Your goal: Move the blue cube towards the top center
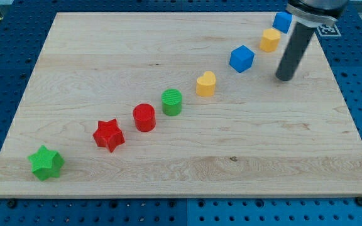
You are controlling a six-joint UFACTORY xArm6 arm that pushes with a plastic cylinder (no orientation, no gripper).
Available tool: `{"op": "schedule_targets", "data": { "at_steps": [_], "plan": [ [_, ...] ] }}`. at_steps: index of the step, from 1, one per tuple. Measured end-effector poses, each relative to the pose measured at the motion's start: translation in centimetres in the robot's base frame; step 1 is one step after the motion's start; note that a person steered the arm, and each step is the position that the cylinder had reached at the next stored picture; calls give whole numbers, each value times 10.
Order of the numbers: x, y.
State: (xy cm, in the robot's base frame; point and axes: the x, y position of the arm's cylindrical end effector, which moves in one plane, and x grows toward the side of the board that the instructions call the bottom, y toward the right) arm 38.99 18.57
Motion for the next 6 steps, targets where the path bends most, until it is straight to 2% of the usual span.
{"op": "schedule_targets", "data": {
  "at_steps": [2, 6],
  "plan": [
    [0, -22],
    [-42, -91]
  ]
}}
